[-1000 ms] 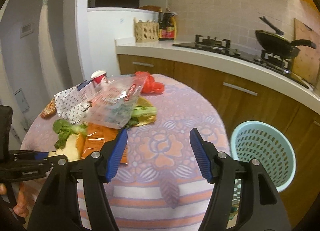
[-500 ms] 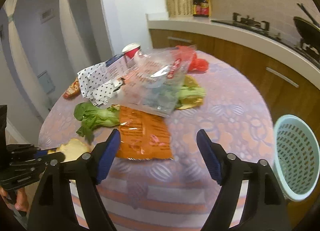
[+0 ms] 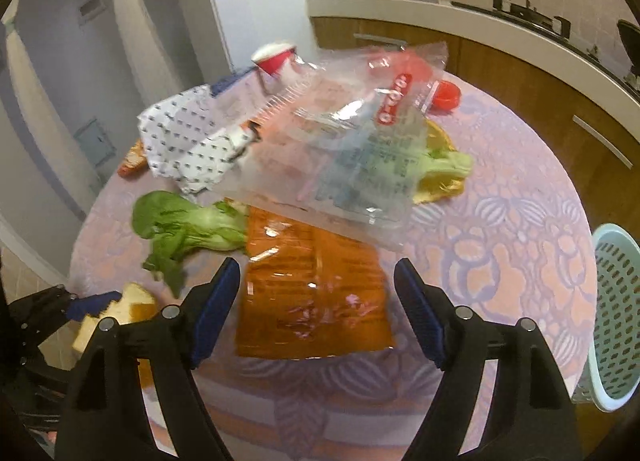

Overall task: Collect trash
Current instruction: 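Grasp the bread crust with the left tool while the right tool grasps the orange wrapper, then carry both items over the blue wastebasket and open both tools to drop them, then grasp the bok choy with the left tool while the right tool grasps the plastic bag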

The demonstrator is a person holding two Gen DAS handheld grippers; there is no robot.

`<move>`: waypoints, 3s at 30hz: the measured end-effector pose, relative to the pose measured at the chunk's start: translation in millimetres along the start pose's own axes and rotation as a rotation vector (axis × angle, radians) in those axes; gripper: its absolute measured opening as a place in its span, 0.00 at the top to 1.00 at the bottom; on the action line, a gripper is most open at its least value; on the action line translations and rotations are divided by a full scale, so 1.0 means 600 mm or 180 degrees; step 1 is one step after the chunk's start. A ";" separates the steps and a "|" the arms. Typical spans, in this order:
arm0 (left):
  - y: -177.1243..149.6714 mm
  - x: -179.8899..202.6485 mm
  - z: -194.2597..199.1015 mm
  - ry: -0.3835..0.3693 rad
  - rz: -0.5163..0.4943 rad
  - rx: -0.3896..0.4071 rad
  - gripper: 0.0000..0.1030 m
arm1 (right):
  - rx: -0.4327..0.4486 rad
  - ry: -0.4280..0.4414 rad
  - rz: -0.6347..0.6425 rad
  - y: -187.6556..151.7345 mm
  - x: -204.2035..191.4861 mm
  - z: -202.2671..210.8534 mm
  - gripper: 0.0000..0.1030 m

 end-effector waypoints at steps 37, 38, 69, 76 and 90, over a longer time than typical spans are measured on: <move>0.164 0.332 0.042 -0.0412 -0.1215 0.0444 0.95 | 0.0989 -0.0571 -0.0784 -0.064 0.327 0.301 0.95; 0.170 0.347 0.034 -0.0445 -0.1256 0.0425 0.95 | 0.0986 -0.0617 -0.0900 -0.071 0.355 0.304 0.95; 0.219 0.659 -0.396 -0.0722 -0.1753 -0.0706 0.94 | -0.0052 -0.0803 -0.2466 -0.244 0.673 0.113 0.77; 0.213 0.660 -0.415 -0.0695 -0.1764 -0.0734 0.76 | 0.0059 -0.0866 -0.2521 -0.256 0.685 0.135 0.55; 0.236 0.635 -0.282 -0.0807 -0.1775 -0.0274 0.53 | 0.0373 -0.0848 -0.2267 -0.204 0.623 0.213 0.55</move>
Point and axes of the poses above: each gripper's, at about its wrist camera, not at the fingertips, and z roughly against the way its jaws point, x to its right, y to its top, the point moved 7 cm from there along -z, roughly the way its jaws point, and after that the axes turned 8 degrees about -y, right-handed, at the moved point
